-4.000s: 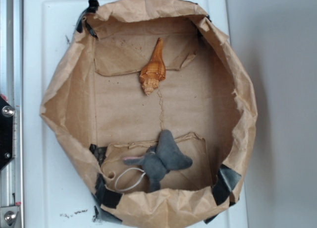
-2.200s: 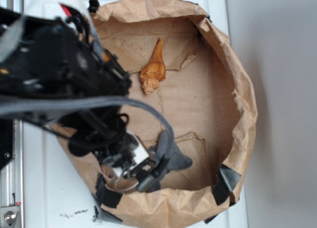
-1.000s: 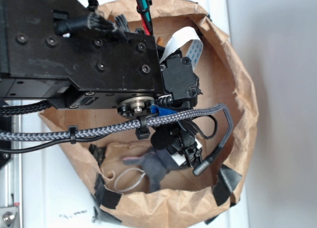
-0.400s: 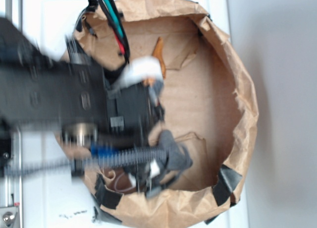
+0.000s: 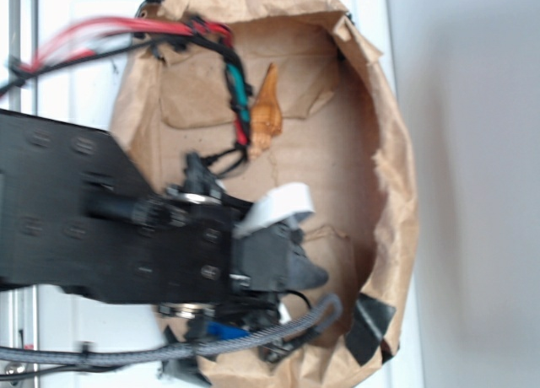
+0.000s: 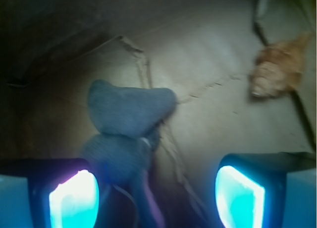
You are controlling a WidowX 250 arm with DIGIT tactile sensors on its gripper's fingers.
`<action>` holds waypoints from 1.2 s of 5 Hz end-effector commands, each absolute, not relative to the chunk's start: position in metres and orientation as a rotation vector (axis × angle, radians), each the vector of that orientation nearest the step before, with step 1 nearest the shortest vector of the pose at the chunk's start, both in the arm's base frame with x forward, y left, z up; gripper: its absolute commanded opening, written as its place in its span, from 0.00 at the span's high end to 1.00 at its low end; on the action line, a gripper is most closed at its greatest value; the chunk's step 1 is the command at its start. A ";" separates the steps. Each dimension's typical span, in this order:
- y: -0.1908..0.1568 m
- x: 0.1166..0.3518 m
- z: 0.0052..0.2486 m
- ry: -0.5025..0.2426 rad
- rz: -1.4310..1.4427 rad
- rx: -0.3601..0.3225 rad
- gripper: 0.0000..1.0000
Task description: Grab the gray animal.
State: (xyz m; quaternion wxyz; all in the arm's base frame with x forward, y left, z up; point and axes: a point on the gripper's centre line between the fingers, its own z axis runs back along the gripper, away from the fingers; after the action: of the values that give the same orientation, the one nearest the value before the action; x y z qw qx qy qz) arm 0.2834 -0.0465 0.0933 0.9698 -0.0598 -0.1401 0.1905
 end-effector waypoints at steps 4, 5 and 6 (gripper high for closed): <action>-0.034 0.321 0.064 -0.331 0.444 -0.093 1.00; -0.025 0.312 0.100 -0.350 0.477 -0.083 1.00; 0.004 0.305 0.149 -0.412 0.599 -0.080 1.00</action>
State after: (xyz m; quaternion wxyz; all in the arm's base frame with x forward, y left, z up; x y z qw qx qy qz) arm 0.3012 -0.0095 0.1244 0.9442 -0.0293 -0.1664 0.2828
